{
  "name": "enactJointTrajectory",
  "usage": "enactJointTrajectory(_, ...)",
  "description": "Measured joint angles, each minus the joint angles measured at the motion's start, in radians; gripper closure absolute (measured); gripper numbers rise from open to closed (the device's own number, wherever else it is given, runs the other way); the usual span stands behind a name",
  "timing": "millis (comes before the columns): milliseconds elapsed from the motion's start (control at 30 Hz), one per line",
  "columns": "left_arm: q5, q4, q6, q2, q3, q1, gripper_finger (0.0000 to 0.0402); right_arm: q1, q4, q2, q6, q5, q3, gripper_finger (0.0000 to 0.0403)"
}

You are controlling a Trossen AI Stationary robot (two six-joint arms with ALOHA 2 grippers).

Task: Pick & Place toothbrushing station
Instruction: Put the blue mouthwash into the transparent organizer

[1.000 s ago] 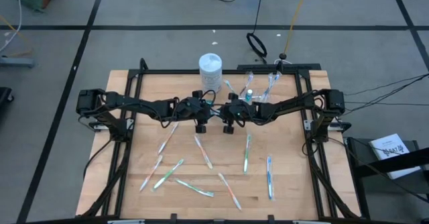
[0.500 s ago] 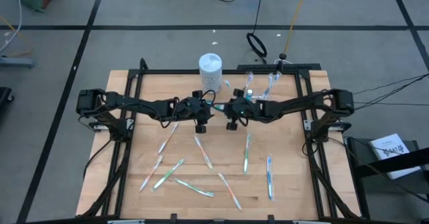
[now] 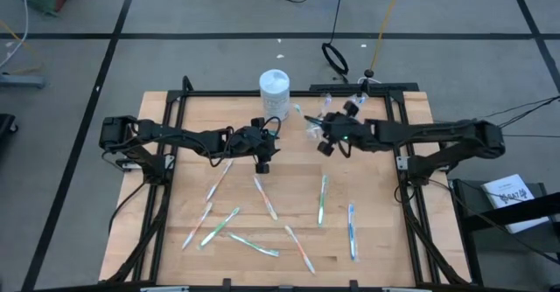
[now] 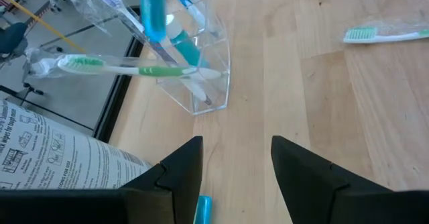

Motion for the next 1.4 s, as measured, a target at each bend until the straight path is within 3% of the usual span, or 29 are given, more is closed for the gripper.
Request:
enactJointTrajectory(167,0.000,0.001,0.000,0.000,0.000,0.000,0.0218,-0.002,-0.096,-0.051,0.099,0.018,0.000,0.0298)
enactJointTrajectory(467,0.002,0.005,0.000,0.000,0.000,0.000,0.0218,-0.021,-0.177,-0.008,0.168,0.039,-0.002,0.0307)
enactJointTrajectory(900,0.002,0.004,-0.003,0.000,0.000,0.000,0.0217,-0.139,-0.155,0.040,0.232,-0.135,-0.043,0.0303)
enactJointTrajectory(1033,0.002,0.004,-0.002,0.000,0.000,0.000,0.0217,-0.153,-0.167,0.040,0.240,-0.144,-0.048,0.0303)
enactJointTrajectory(1233,0.002,0.004,-0.003,0.000,0.000,0.000,0.0217,-0.173,-0.122,0.041,0.269,-0.147,-0.103,0.0303)
enactJointTrajectory(1400,0.002,0.004,-0.003,0.000,0.000,0.000,0.0218,-0.224,0.063,0.041,0.255,-0.165,-0.191,0.0303)
